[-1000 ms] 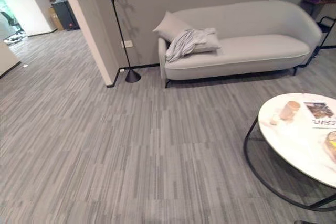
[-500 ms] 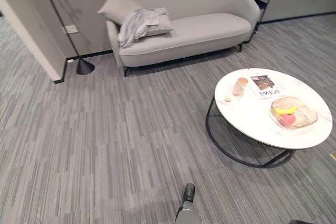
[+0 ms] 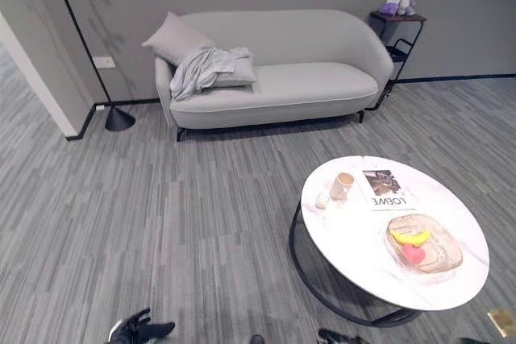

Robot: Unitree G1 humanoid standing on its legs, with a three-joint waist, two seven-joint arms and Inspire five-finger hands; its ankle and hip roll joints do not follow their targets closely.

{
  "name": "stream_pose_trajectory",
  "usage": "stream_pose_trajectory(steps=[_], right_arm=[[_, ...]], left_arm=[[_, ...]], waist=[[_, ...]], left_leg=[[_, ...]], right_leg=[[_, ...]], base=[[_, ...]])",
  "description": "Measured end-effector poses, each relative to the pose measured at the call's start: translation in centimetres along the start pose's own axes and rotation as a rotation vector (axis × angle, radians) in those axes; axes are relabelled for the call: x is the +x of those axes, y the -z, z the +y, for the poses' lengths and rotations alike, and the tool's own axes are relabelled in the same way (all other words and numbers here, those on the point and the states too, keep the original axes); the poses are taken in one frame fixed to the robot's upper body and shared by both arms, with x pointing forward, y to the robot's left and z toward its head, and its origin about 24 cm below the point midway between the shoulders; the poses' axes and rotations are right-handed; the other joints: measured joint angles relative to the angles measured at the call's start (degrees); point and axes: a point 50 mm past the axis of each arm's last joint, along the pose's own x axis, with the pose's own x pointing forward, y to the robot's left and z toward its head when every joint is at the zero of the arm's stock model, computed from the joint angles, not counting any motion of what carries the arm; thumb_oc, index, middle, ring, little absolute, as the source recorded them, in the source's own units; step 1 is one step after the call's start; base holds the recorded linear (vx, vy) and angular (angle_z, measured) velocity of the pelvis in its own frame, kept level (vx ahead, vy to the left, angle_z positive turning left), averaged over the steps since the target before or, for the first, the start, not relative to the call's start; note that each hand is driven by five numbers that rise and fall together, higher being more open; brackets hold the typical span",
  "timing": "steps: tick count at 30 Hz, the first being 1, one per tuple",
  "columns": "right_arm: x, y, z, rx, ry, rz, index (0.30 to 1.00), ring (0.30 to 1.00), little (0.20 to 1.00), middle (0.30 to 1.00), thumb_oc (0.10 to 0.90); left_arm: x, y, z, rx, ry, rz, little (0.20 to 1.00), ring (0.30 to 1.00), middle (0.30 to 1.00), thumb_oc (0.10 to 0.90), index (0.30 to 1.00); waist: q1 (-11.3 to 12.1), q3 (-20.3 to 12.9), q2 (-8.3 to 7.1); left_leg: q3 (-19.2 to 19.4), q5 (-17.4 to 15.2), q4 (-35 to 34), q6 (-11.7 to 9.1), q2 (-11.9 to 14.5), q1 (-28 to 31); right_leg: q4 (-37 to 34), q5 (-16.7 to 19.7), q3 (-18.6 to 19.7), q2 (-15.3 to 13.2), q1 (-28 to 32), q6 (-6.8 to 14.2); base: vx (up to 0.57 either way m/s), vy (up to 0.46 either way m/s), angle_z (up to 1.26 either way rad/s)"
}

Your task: Hang the clothes on the sofa on the clothes rack.

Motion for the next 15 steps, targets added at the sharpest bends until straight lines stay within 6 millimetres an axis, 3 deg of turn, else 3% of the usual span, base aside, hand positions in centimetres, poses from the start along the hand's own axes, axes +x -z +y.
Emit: stream_pose_trajectory(steps=[1, 2, 3, 4, 6, 8, 9, 11, 12, 13, 15], right_arm=[[0.0, -0.3, 0.0, -0.012, -0.012, -0.014, 0.9, 0.9, 0.9, 0.9, 0.8], [-0.2, -0.2, 1.0, -0.076, -0.059, -0.035, 0.9, 0.9, 0.9, 0.9, 0.8], [-0.2, -0.2, 0.9, -0.097, -0.068, -0.04, 0.9, 0.9, 0.9, 0.9, 0.8], [-0.5, 0.2, 1.9, -0.122, -0.108, -0.039, 0.9, 0.9, 0.9, 0.9, 0.8], [-1.0, 1.2, 3.1, -0.14, -0.151, -0.023, 0.9, 0.9, 0.9, 0.9, 0.8], [-1.4, 2.2, 3.7, -0.135, -0.189, 0.011, 0.9, 0.9, 0.9, 0.9, 0.8], [-1.8, 4.1, 3.8, -0.134, -0.207, 0.058, 0.9, 0.9, 0.9, 0.9, 0.8], [-2.2, 6.0, 3.6, -0.13, -0.222, 0.105, 0.9, 0.9, 0.9, 0.9, 0.8], [-2.6, 8.6, 2.7, -0.128, -0.202, 0.186, 0.9, 0.9, 0.9, 0.9, 0.8], [-2.6, 9.0, 2.3, -0.144, -0.194, 0.201, 0.9, 0.9, 0.9, 0.9, 0.8], [-1.8, 8.5, 0.3, -0.116, -0.145, 0.192, 0.9, 0.9, 0.9, 0.9, 0.8]], left_arm=[[0.0, 0.0, -0.3, -0.016, 0.0, 0.002, 0.9, 0.9, 0.9, 0.8, 0.9], [-0.2, 0.9, -0.6, -0.068, -0.01, 0.038, 0.9, 0.9, 0.9, 0.8, 0.9], [-0.2, 1.2, -0.8, -0.092, -0.018, 0.052, 0.9, 0.9, 0.9, 0.8, 0.9], [-0.4, 2.0, -0.4, -0.122, -0.042, 0.085, 0.9, 0.9, 0.9, 0.8, 0.9], [-0.8, 3.6, 0.6, -0.177, -0.096, 0.149, 0.9, 0.9, 0.9, 0.8, 0.9], [-1.3, 5.0, 1.4, -0.259, -0.147, 0.209, 0.9, 0.9, 0.9, 0.8, 0.9], [-2.0, 6.9, 2.3, -0.326, -0.206, 0.279, 0.9, 0.9, 0.9, 0.8, 0.9], [-3.0, 9.0, 3.2, -0.328, -0.244, 0.356, 0.9, 0.9, 0.9, 0.8, 0.9], [-4.2, 11.1, 3.8, -0.32, -0.272, 0.436, 0.9, 0.9, 0.9, 0.8, 0.9], [-4.3, 11.4, 3.6, -0.316, -0.269, 0.445, 0.9, 0.9, 0.9, 0.8, 0.9], [-3.9, 11.0, 2.1, -0.256, -0.192, 0.429, 0.9, 0.9, 0.9, 0.8, 0.9]], waist=[[-0.27, 0.13, 0.74], [0.45, 0.23, 2.78], [0.84, 0.07, 3.43], [2.52, -0.11, 4.76], [5.01, 0.01, 5.55], [7.25, 0.88, 4.76], [8.51, 0.95, 3.61], [8.38, 0.08, 2.54], [8.41, -2.0, 0.49], [8.07, -1.94, -0.46], [7.17, -1.4, 2.33]], left_leg=[[0.89, 1.17, -4.56, 0.27, -0.15, 0.5], [1.77, 4.58, -13.66, 0.32, -2.38, 0.57], [1.02, 6.0, -17.68, 0.39, -3.16, 1.02], [-0.4, 7.98, -20.29, -0.69, -4.21, -0.68], [-2.5, 9.54, -20.21, -1.73, -4.32, -2.87], [-3.19, 10.23, -18.88, 0.11, -4.02, -3.63], [-4.37, 9.85, -16.07, 2.77, -4.06, -2.66], [-5.17, 9.22, -12.18, 4.17, -4.5, -2.04], [-3.72, 8.5, -10.37, 7.69, -6.52, 0.1], [-3.41, 7.55, -10.99, 8.48, -7.86, 1.45], [-4.69, 6.94, -15.56, 11.67, -9.42, 8.31]], right_leg=[[0.02, -0.14, -0.59, 0.22, 0.49, -0.26], [0.0, -1.54, -1.13, 1.68, 2.47, -0.42], [0.01, -1.77, -0.97, 2.28, 2.79, -0.8], [-0.02, -2.72, -0.89, 3.63, 3.83, -2.07], [-0.02, -4.08, -0.48, 4.66, 5.67, -2.87], [0.01, -5.7, 0.93, 4.44, 7.44, -1.55], [0.01, -7.25, 1.94, 3.46, 9.58, -0.44], [0.04, -9.27, 2.24, 1.97, 11.97, 0.78], [2.3, -11.6, 2.3, -0.68, 13.94, 3.11], [5.91, -12.96, 2.5, -2.39, 13.55, 4.1], [32.42, -14.2, 2.71, -7.57, 5.05, 6.02]], base=[[0.56, 0.153, 0.06], [0.38, 0.09, 0.03], [0.53, 0.158, -0.18], [0.33, 0.11, -0.34], [0.65, 0.303, -0.37], [0.64, 0.342, -0.33], [0.53, 0.313, -0.28], [0.39, 0.302, -0.15], [0.41, 0.415, -0.06], [0.57, 0.613, 0.13], [0.3, 0.376, 0.41]])
